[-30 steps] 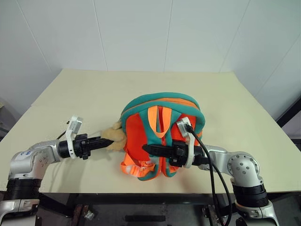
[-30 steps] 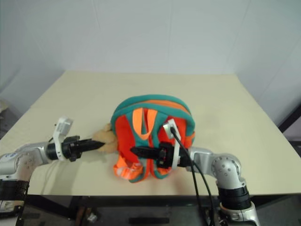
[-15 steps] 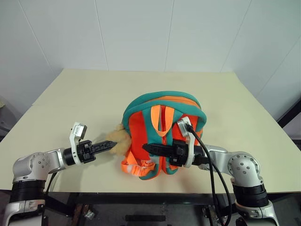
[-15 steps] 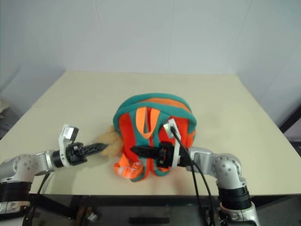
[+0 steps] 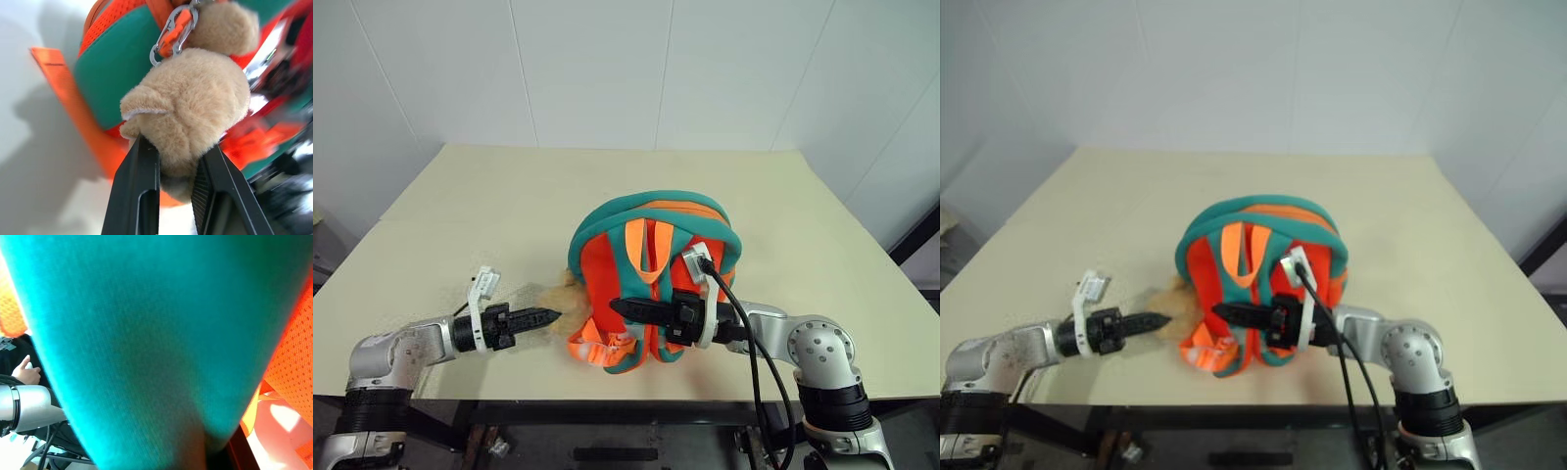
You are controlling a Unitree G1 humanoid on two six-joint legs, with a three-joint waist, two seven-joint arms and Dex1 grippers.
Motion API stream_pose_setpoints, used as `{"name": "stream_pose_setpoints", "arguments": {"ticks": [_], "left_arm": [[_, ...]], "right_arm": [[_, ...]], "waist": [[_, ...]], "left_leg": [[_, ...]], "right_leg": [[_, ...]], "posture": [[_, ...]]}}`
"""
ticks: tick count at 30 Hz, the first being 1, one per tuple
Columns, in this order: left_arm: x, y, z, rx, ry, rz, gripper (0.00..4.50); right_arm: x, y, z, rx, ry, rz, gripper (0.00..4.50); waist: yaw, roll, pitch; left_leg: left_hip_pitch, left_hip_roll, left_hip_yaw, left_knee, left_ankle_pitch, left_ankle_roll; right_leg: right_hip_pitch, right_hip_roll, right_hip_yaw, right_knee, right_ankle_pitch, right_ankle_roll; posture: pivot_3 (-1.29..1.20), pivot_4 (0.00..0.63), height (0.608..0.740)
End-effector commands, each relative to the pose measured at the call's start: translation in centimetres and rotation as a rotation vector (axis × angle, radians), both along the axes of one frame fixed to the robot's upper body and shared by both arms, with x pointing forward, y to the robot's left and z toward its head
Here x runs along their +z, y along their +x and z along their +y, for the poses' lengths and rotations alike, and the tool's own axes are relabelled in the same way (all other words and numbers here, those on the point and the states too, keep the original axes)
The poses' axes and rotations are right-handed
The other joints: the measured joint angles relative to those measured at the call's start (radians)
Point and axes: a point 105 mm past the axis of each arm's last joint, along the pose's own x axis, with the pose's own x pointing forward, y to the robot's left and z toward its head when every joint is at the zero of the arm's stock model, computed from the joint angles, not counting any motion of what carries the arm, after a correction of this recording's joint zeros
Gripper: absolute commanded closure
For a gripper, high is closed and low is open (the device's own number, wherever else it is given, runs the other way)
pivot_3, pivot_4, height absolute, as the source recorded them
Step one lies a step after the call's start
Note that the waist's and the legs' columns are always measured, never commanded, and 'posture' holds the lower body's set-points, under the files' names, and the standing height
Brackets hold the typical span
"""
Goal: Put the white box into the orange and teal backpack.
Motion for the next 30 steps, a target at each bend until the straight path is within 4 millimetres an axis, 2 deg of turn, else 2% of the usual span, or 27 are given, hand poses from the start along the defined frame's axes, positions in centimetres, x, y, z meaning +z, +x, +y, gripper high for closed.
{"name": "stream_pose_setpoints", "arguments": {"ticks": [1, 3, 7, 10, 12, 13, 17, 23, 24, 26, 30], "left_arm": [[-4.0, -0.2, 0.5, -0.001, 0.216, 0.014, 3.92], [-4.9, -0.4, 0.5, -0.022, 0.274, -0.003, 3.92], [-4.8, -0.3, 0.5, -0.027, 0.259, -0.048, 3.92], [-0.7, -0.1, 0.8, -0.031, 0.121, -0.201, 3.92], [0.7, -0.2, 1.0, -0.04, 0.136, -0.259, 3.93], [0.8, -0.2, 1.3, -0.037, 0.169, -0.275, 3.93], [2.7, 0.0, 2.0, -0.003, 0.269, -0.424, 2.76], [4.7, -0.7, 3.1, 0.004, 0.359, -0.553, 0.89], [4.9, -0.7, 3.5, 0.018, 0.382, -0.577, 0.48], [5.2, -1.2, 3.8, 0.003, 0.368, -0.601, 0.03], [5.4, -2.0, 5.2, 0.0, 0.411, -0.69, 0.03]], "right_arm": [[1.3, -0.8, 0.3, 0.032, 0.038, -0.042, 4.46], [1.3, -0.8, 0.3, 0.031, 0.039, -0.042, 4.46], [1.2, -0.8, 0.3, 0.03, 0.039, -0.042, 4.46], [1.4, -1.1, 0.0, 0.051, 0.049, -0.034, 4.46], [1.9, -1.8, -0.2, 0.098, 0.07, -0.04, 3.74], [2.0, -2.0, -0.3, 0.108, 0.072, -0.041, 3.56], [2.5, -1.6, -1.3, 0.061, 0.04, -0.121, 2.23], [0.4, -1.0, -5.0, -0.015, -0.212, -0.296, 0.18], [0.0, -0.8, -5.6, -0.033, -0.25, -0.33, 0.0], [-0.8, -0.7, -6.7, -0.035, -0.315, -0.373, 0.0], [-2.1, 0.5, -10.0, -0.135, -0.399, -0.567, 0.0]], "waist": [[0.0, 0.0, -0.001], [0.0, 0.0, -0.003], [0.0, 0.0, -0.008], [-0.002, 0.001, -0.009], [-0.003, 0.001, -0.008], [-0.004, 0.001, -0.008], [-0.004, 0.001, -0.008], [-0.001, 0.001, -0.008], [-0.002, 0.001, -0.008], [-0.002, 0.001, -0.008], [-0.005, 0.001, -0.008]], "left_leg": [[0.0, 0.0, 0.0, 0.0, 0.0, 0.001], [-0.001, 0.0, 0.001, 0.0, 0.0, 0.001], [-0.001, 0.0, 0.002, -0.002, 0.0, 0.001], [-0.001, 0.0, 0.003, -0.003, 0.001, 0.003], [-0.003, 0.0, 0.002, -0.004, 0.002, 0.003], [-0.004, 0.0, 0.002, -0.004, 0.002, 0.003], [-0.004, 0.0, 0.003, -0.006, 0.002, 0.003], [-0.004, 0.0, 0.004, -0.006, 0.002, 0.003], [-0.004, 0.0, 0.004, -0.006, 0.002, 0.003], [-0.004, 0.0, 0.004, -0.006, 0.001, 0.003], [-0.004, 0.0, 0.006, -0.006, 0.001, 0.003]], "right_leg": [[0.0, 0.0, 0.0, -0.002, 0.001, -0.001], [0.001, -0.001, 0.0, -0.005, 0.003, -0.003], [0.001, -0.002, 0.001, -0.009, 0.004, -0.005], [0.0, -0.002, 0.001, -0.009, 0.004, -0.005], [-0.002, -0.002, 0.001, -0.009, 0.004, -0.005], [-0.002, -0.001, 0.001, -0.009, 0.004, -0.005], [-0.003, -0.001, 0.001, -0.008, 0.004, -0.005], [-0.003, 0.0, 0.001, -0.011, 0.004, -0.005], [-0.003, 0.0, 0.001, -0.011, 0.004, -0.005], [-0.003, 0.0, 0.001, -0.012, 0.004, -0.005], [-0.003, 0.0, 0.002, -0.013, 0.004, -0.004]], "posture": [[0.0, 0.15, 0.74], [0.0, 0.15, 0.74], [0.0, 0.15, 0.74], [0.0, 0.15, 0.74], [0.0, 0.15, 0.74], [0.0, 0.15, 0.74], [0.0, 0.15, 0.74], [0.0, 0.15, 0.74], [0.0, 0.15, 0.74], [0.0, 0.15, 0.74], [0.0, 0.15, 0.74]]}}
